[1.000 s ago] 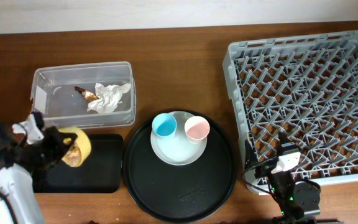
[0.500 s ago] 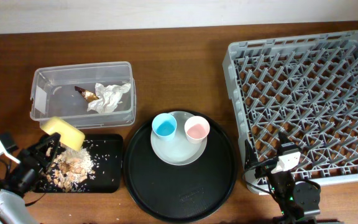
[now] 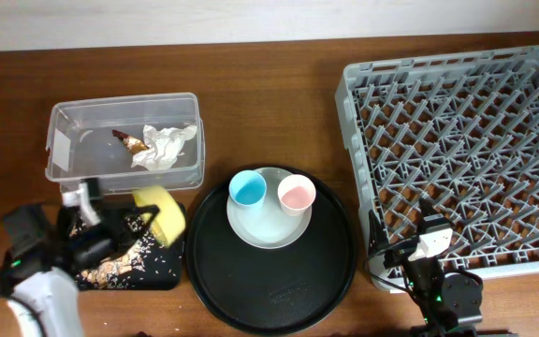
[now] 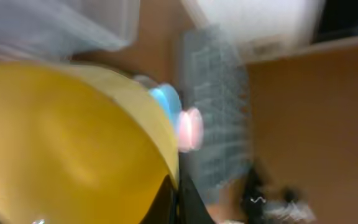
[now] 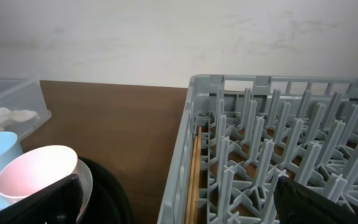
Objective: Sort waste into correct bins and load items into the dishwasher rack
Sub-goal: 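Tip the shells out of the yellow bowl onto the black tray, then set the empty yellow bowl back on the round tray, then lift the blue cup with the left gripper and pass it to the right gripper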
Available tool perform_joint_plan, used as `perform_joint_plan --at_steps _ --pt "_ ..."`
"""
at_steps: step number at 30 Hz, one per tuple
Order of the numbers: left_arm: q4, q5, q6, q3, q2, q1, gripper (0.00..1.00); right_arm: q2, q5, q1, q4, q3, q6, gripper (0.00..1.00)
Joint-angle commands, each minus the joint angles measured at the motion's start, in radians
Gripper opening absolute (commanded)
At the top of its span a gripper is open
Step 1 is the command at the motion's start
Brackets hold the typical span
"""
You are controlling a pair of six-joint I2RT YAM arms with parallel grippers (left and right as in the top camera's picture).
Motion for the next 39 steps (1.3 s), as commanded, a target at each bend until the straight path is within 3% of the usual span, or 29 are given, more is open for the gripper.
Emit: perform_joint_plan --at_steps 1,3,6,8,9,10,11,12,13,15,17,18,21,23,26,37,39 --pt "-0.011 -0.605 -0.367 0.080 -0.175 -0.596 0.00 -0.005 0.002 -0.002 -0.004 -0.005 0.008 0.99" --pt "-0.018 -0.833 -0.533 0.080 -0.169 -0.967 0.00 -0.005 0.002 -0.002 -0.004 -0.005 0.008 0.99" --pt "-0.018 -1.065 -0.692 0.080 -0.045 -1.341 0.00 -0.005 0.002 -0.002 -0.004 -0.005 0.008 0.99" --pt "-0.017 -1.115 -0.696 0.080 0.089 -1.447 0.00 -0.005 0.002 -0.002 -0.004 -0.005 0.008 0.99" --pt "-0.017 -1.127 -0.696 0.080 0.138 -1.448 0.06 -0.005 0.002 -0.002 -0.004 -0.005 0.008 0.99" --pt "-0.017 -1.139 -0.696 0.080 0.188 -1.442 0.33 -0.005 0.002 -0.002 -0.004 -0.005 0.008 0.99" --pt "-0.017 -1.140 -0.696 0.081 0.194 -1.443 0.77 -0.005 0.002 -0.002 -0.004 -0.005 0.008 0.98" --pt "-0.021 -1.145 -0.695 0.094 0.192 -1.442 0.84 -0.005 0.002 -0.002 -0.004 -0.005 0.008 0.99" --pt "-0.043 -1.213 -0.687 0.153 0.190 -1.439 0.81 -0.005 0.002 -0.002 -0.004 -0.005 0.008 0.99" --pt "-0.126 -1.479 -0.665 0.317 0.190 -1.394 0.41 -0.005 0.002 -0.002 -0.004 -0.005 0.008 0.99" --pt "-0.045 -1.603 -0.657 0.344 0.190 -1.308 0.42 -0.005 0.002 -0.002 -0.004 -0.005 0.008 0.99" --pt "0.039 -1.591 -0.643 0.344 0.196 -1.219 0.42 -0.005 0.002 -0.002 -0.004 -0.005 0.008 0.99" --pt "0.202 -1.374 -0.575 0.344 0.299 -1.020 0.39 -0.005 0.002 -0.002 -0.004 -0.005 0.008 0.99" --pt "0.239 -1.300 -0.549 0.344 0.391 -0.979 0.39 -0.005 0.002 -0.002 -0.004 -0.005 0.008 0.99" --pt "0.238 -1.183 -0.488 0.344 0.484 -0.978 0.38 -0.005 0.002 -0.002 -0.004 -0.005 0.008 0.99" --pt "0.208 -1.094 -0.436 0.303 0.467 -0.968 0.37 -0.005 0.002 -0.002 -0.004 -0.005 0.008 0.98" --pt "0.208 -1.094 -0.436 0.291 0.467 -0.968 0.29 -0.005 0.002 -0.002 -0.004 -0.005 0.008 0.99"
